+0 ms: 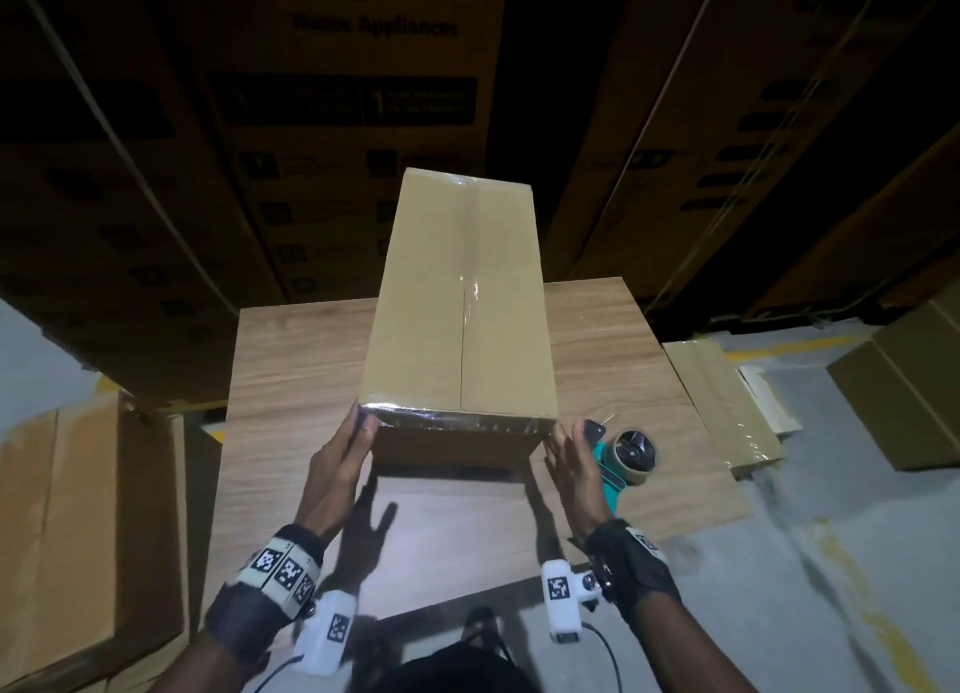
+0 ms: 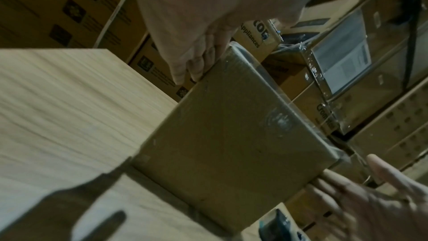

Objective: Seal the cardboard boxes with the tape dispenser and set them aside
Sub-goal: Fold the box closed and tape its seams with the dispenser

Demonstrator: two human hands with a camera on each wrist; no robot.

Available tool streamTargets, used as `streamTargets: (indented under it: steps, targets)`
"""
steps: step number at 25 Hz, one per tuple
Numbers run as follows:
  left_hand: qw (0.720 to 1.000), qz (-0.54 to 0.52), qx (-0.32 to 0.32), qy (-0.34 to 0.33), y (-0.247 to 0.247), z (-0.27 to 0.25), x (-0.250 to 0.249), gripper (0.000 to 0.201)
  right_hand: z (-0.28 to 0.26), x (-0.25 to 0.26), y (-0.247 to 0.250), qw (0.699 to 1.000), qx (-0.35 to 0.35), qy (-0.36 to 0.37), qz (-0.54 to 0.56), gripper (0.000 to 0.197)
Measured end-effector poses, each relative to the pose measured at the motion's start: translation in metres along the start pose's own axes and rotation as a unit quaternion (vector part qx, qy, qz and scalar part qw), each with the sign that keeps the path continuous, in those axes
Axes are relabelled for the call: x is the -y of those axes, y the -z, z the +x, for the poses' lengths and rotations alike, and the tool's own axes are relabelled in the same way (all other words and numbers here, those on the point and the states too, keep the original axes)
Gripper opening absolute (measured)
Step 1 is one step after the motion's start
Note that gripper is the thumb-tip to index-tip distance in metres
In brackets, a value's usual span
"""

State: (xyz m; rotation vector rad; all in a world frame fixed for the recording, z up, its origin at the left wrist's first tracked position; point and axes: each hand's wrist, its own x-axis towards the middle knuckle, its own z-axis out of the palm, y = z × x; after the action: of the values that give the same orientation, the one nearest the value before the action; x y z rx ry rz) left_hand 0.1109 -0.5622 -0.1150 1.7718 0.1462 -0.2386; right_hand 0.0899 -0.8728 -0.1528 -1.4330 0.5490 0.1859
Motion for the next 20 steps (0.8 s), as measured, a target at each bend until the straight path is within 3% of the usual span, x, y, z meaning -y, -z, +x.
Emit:
streamTargets:
  steps: [2,3,5,6,7,9,11,13,20]
  targets:
    - [1.000,0.015,0.023,-0.015,0.019,-0.012,0.010,0.108,-0.007,-0.005,0.013,0.999,0.029,0.014,-0.019,0.123]
    - [0.999,0.030,0.034,-0.027,0.028,-0.016,0.011,0.098,-0.010,-0.004,0.023,0.996,0.045,0.046,-0.054,0.104]
    - [0.995,0.074,0.030,-0.062,0.039,-0.015,0.004,0.060,-0.008,0.009,0.042,0.976,0.017,0.141,-0.165,0.058]
    - [0.991,0.104,0.019,-0.086,0.044,-0.009,0.001,0.045,-0.003,0.017,0.051,0.955,-0.003,0.186,-0.232,0.052]
    - [0.983,0.143,0.012,-0.115,0.051,0.000,-0.002,0.043,0.003,0.028,0.057,0.917,-0.011,0.240,-0.319,0.066]
    - [0.949,0.256,0.044,-0.179,0.064,0.020,-0.005,0.061,0.011,0.050,0.060,0.814,0.014,0.298,-0.499,0.091]
    - [0.908,0.349,0.097,-0.212,0.071,0.037,-0.006,0.067,0.017,0.063,0.056,0.737,0.058,0.309,-0.598,0.094]
    - [0.900,0.354,0.113,-0.228,0.073,0.047,-0.008,0.063,0.022,0.065,0.052,0.720,0.084,0.298,-0.621,0.093]
    - [0.916,0.308,0.124,-0.225,0.070,0.061,-0.018,0.054,0.031,0.063,0.042,0.695,0.096,0.289,-0.651,0.081]
